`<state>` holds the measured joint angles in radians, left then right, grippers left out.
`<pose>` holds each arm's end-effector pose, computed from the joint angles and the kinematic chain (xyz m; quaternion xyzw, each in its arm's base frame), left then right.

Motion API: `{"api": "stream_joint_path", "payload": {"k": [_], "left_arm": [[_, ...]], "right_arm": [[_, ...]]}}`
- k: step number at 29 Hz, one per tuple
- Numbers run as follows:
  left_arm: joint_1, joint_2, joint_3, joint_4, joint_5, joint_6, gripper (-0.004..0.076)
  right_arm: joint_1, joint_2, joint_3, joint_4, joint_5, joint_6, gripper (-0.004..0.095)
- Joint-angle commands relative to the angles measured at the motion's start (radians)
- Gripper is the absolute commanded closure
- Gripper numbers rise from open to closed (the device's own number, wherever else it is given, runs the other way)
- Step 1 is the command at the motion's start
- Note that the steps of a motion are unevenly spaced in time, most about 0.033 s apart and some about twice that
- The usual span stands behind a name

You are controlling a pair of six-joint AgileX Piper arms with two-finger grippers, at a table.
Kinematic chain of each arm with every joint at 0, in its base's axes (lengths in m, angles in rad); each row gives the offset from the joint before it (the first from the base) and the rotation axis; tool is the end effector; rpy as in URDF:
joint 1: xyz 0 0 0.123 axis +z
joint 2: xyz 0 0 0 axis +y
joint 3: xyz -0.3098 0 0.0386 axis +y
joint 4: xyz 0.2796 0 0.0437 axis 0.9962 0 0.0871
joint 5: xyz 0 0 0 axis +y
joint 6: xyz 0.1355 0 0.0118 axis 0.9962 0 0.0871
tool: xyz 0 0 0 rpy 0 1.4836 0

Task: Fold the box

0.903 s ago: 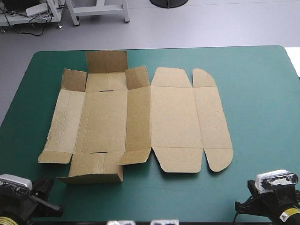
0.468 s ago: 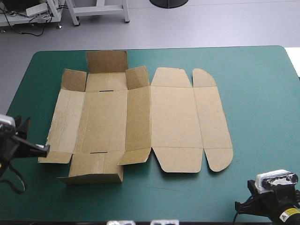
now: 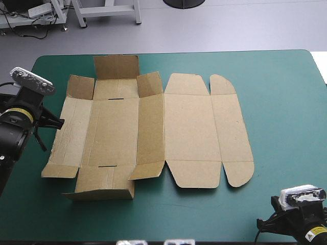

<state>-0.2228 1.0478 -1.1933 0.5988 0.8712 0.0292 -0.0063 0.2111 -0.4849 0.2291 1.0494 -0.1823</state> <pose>0.2607 0.0011 0.4310 0.1750 0.8382 0.2441 0.4552 0.0666 0.0264 0.2598 -0.0698 0.8956 0.0735 0.4331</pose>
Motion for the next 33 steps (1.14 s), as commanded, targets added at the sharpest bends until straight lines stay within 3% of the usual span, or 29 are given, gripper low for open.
{"api": "stream_joint_path", "payload": {"k": [1, 10, 13, 17, 24, 30, 33], "left_arm": [[0.052, 0.032, -0.046, 0.083, -0.051, -0.009, 0.0716], [0.294, 0.131, -0.048, -0.014, -0.124, -0.002, 0.0706], [0.381, 0.177, -0.048, -0.105, -0.141, -0.002, 0.0706], [0.535, 0.243, -0.048, -0.369, -0.122, 0.11, 0.0706], [0.761, 0.351, -0.048, -0.95, 0.059, 0.409, 0.0706], [0.848, 0.456, -0.048, -1.142, 0.32, 0.586, 0.0706], [0.855, 0.502, -0.048, -1.182, 0.341, 0.592, 0.0706]], "right_arm": [[-0.001, 0.017, -0.025, 0.008, -0.054, 0.0, 0.0932], [-0.001, 0.017, -0.025, -0.007, -0.054, 0.003, 0.0932], [-0.001, 0.017, -0.025, -0.028, -0.05, 0.003, 0.0932], [-0.001, 0.017, -0.025, -0.044, -0.05, 0.003, 0.0932], [-0.001, 0.017, -0.025, -0.045, -0.048, 0.003, 0.0932], [-0.001, 0.017, -0.025, -0.045, -0.048, 0.003, 0.0931], [-0.001, 0.017, -0.025, -0.045, -0.048, 0.003, 0.0932]]}}
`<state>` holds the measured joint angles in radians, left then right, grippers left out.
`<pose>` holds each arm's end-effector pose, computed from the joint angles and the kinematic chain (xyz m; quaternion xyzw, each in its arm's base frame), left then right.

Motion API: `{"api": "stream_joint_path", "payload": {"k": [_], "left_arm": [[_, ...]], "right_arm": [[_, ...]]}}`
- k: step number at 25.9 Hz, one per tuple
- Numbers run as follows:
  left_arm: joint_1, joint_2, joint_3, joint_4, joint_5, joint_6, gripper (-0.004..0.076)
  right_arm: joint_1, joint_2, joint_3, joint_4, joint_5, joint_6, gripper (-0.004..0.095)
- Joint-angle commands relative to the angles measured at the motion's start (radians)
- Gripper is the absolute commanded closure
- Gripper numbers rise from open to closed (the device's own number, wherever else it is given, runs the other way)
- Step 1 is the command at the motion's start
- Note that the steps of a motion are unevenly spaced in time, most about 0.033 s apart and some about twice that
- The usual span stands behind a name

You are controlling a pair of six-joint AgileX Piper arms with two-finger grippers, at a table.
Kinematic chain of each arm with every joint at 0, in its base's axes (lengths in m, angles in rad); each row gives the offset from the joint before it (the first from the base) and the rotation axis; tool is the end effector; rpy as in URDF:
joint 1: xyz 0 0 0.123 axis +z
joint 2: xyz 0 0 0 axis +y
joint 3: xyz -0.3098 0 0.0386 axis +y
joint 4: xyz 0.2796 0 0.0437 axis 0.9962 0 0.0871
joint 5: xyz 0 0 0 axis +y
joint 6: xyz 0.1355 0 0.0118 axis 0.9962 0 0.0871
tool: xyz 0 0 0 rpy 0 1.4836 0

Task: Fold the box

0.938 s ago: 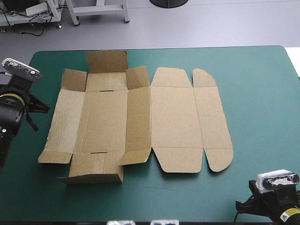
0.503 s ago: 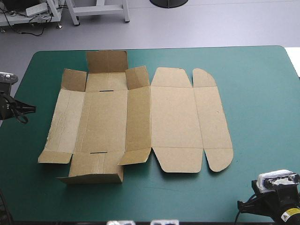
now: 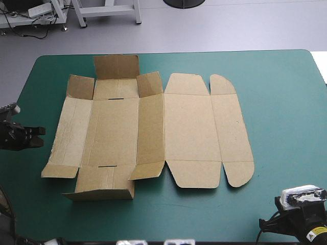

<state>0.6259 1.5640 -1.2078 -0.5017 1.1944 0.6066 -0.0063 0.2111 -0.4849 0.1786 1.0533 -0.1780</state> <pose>0.3051 0.1455 0.2563 -0.0880 0.9665 -0.1621 0.1785 0.0667 0.0206 0.2582 -0.0704 0.8987 0.0496 0.4299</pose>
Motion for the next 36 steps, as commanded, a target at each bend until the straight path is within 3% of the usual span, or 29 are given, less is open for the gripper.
{"api": "stream_joint_path", "payload": {"k": [1, 3, 8, 11, 13, 15, 25, 36], "left_arm": [[0.006, -0.011, -0.033, -0.088, -0.002, 0.015, 0.0706], [0.006, -0.011, -0.033, -0.098, -0.065, 0.015, 0.0707], [0.006, 0.0, -0.033, -0.061, -0.061, 0.056, 0.0677], [-0.006, 0.034, -0.033, -0.059, -0.038, 0.059, 0.0577], [-0.033, 0.086, -0.033, -0.057, 0.005, 0.059, 0.0438], [-0.042, 0.117, -0.033, -0.055, 0.009, 0.059, 0.036], [-0.042, 0.161, -0.033, -0.098, -0.006, 0.059, 0.0356], [-0.042, 0.202, -0.033, -0.229, 0.095, 0.059, 0.0356]], "right_arm": [[-0.001, 0.017, -0.025, 0.006, -0.052, -0.001, 0.0932], [-0.001, 0.017, -0.025, 0.006, -0.052, -0.001, 0.0932], [-0.001, 0.017, -0.025, 0.006, -0.052, -0.001, 0.0932], [-0.001, 0.017, -0.025, 0.004, -0.052, -0.001, 0.0932], [-0.001, 0.017, -0.025, -0.005, -0.052, -0.001, 0.0932], [-0.001, 0.017, -0.025, -0.02, -0.05, -0.001, 0.0932], [-0.001, 0.017, -0.025, -0.026, -0.05, -0.001, 0.0932], [-0.001, 0.017, -0.025, -0.026, -0.05, 0.0, 0.0932]]}}
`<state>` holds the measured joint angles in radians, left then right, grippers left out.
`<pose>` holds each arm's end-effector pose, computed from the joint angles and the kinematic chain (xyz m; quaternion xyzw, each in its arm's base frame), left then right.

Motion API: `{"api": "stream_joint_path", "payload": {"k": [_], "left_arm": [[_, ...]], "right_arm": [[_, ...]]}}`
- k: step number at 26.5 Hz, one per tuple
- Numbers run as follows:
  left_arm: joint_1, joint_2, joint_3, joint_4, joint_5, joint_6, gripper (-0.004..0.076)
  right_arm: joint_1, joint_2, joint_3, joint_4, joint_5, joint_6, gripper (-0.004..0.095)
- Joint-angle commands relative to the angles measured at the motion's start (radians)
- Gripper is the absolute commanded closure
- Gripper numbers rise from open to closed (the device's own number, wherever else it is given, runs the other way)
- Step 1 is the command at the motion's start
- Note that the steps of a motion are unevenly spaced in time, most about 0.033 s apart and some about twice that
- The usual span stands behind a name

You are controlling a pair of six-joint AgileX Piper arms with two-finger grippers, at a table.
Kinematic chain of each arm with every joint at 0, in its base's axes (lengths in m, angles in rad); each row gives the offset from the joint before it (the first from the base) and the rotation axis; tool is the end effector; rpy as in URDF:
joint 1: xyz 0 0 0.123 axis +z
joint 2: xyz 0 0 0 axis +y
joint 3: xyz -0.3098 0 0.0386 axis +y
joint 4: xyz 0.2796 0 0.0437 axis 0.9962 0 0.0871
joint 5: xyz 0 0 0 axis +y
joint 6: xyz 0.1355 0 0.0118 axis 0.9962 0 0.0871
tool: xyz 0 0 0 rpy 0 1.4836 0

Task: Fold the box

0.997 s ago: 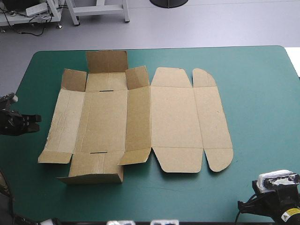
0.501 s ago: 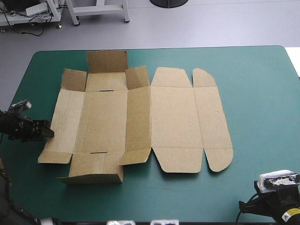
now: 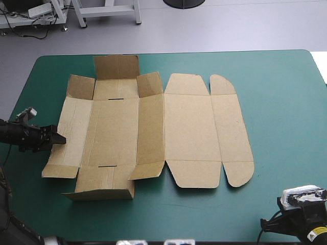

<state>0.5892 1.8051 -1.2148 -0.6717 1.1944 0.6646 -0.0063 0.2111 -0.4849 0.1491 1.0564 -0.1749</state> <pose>0.3448 0.1358 0.1852 -0.1047 0.9469 -0.2766 0.1265 0.0666 0.0172 0.2574 -0.0704 0.9005 0.0357 0.4277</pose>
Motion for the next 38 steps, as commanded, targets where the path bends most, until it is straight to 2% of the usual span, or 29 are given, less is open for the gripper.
{"api": "stream_joint_path", "payload": {"k": [1, 5, 11, 14, 16, 17, 21, 31, 38], "left_arm": [[-0.005, -0.039, -0.026, -0.059, 0.095, 0.001, 0.0356], [-0.03, -0.039, -0.026, -0.07, 0.095, -0.037, 0.0356], [-0.183, -0.039, -0.026, -0.066, 0.09, -0.037, 0.0395], [-0.201, -0.039, -0.026, -0.061, 0.085, -0.037, 0.0531], [-0.203, -0.039, -0.026, -0.034, 0.08, -0.037, 0.071], [-0.203, -0.039, -0.026, -0.009, 0.075, -0.046, 0.0727], [-0.205, -0.043, -0.026, 0.088, 0.027, -0.123, 0.0729], [-0.354, -0.171, -0.036, 0.193, -0.101, -0.112, 0.0729], [-0.496, -0.286, -0.158, 0.275, -0.11, -0.128, 0.0729]], "right_arm": [[-0.001, 0.017, -0.025, 0.004, -0.053, -0.003, 0.0932], [-0.001, 0.017, -0.025, 0.004, -0.053, -0.003, 0.0932], [-0.001, 0.017, -0.025, 0.004, -0.053, -0.003, 0.0932], [-0.001, 0.017, -0.025, 0.004, -0.053, -0.003, 0.0932], [-0.001, 0.017, -0.025, 0.004, -0.053, -0.003, 0.0932], [-0.001, 0.017, -0.025, 0.004, -0.053, -0.003, 0.0932], [-0.001, 0.017, -0.025, 0.004, -0.053, -0.003, 0.0932], [-0.001, 0.017, -0.025, 0.004, -0.053, -0.003, 0.0932], [-0.001, 0.017, -0.025, 0.004, -0.053, -0.003, 0.0932]]}}
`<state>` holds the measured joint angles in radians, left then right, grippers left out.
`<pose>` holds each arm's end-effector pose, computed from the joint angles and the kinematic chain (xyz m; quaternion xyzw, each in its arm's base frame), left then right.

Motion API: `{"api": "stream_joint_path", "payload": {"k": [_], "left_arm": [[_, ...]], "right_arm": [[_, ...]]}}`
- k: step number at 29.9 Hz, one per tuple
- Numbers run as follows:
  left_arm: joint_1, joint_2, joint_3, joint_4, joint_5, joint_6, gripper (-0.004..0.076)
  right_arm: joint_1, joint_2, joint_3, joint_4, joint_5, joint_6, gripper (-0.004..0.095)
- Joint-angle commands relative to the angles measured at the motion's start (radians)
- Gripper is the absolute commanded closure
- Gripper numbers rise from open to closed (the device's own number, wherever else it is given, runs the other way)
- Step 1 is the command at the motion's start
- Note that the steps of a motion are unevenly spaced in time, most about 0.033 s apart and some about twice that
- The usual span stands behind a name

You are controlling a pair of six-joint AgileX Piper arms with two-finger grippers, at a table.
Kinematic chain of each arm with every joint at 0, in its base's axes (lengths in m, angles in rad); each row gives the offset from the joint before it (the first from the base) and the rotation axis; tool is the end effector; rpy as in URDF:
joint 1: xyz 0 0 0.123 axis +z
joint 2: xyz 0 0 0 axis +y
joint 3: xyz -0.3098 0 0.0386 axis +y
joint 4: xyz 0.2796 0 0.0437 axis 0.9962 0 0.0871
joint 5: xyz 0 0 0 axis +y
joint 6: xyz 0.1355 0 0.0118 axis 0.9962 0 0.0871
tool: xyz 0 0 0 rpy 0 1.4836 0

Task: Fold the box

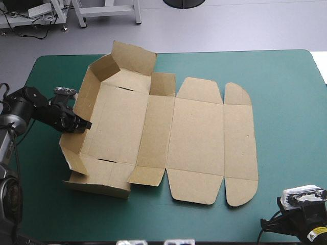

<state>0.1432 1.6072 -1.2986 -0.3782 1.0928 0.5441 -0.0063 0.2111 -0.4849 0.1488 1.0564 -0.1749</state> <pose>0.3685 0.0081 0.2647 0.1308 0.9674 -0.1239 0.1778 0.0666 0.0171 0.2574 -0.0704 0.9005 0.0356 0.4277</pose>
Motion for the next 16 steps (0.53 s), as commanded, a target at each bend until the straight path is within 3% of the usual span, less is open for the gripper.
{"api": "stream_joint_path", "payload": {"k": [1, 16], "left_arm": [[-0.072, -0.108, -0.089, -0.018, -0.002, -0.008, 0.0729], [-0.383, -0.374, -0.134, 0.245, -0.042, -0.011, 0.0729]], "right_arm": [[-0.001, 0.017, -0.025, 0.004, -0.053, -0.003, 0.0932], [-0.001, 0.017, -0.025, 0.004, -0.056, -0.003, 0.0932]]}}
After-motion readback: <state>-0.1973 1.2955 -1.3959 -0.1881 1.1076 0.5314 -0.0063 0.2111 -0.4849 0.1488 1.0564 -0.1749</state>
